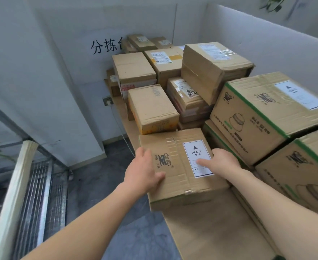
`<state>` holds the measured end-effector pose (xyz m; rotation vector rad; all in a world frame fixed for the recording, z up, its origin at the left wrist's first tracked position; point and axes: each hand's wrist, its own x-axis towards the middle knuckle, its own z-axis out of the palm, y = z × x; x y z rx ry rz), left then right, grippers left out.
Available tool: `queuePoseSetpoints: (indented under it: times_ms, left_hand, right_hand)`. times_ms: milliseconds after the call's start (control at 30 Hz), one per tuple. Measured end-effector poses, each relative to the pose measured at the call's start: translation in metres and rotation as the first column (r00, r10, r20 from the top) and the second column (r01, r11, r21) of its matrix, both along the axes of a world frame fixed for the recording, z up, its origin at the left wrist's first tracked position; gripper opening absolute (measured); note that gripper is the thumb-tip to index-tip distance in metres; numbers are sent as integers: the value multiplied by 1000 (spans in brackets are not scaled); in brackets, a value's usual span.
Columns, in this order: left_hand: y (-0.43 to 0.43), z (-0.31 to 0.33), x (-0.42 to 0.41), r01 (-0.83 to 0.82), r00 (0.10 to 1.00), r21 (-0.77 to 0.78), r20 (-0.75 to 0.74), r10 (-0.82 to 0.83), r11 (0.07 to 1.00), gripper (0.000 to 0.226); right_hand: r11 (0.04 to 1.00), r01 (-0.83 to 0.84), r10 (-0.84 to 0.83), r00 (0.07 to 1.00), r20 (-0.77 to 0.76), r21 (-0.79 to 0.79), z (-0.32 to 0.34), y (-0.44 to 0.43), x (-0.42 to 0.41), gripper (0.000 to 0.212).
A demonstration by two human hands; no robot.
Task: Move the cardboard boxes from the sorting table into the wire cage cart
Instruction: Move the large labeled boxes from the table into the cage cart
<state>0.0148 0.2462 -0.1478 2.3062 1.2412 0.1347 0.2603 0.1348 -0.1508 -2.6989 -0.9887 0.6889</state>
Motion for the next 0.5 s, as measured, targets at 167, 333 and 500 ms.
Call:
queuePoseSetpoints:
  times_ms: [167, 333, 500]
  left_hand:
    - [-2, -11, -22, -100, 978, -123, 170, 121, 987, 77]
    - [9, -24, -60, -224, 956, -287, 120, 267, 931, 66]
    - [26, -33, -118, -279, 946, -331, 66, 317, 902, 62]
  right_hand:
    - [991, 98, -79, 979, -187, 94, -10, -1, -24, 34]
    - [990, 113, -90, 968, -235, 86, -15, 2, -61, 32]
    - [993, 93, -74, 974, -212, 78, -18, 16, -121, 38]
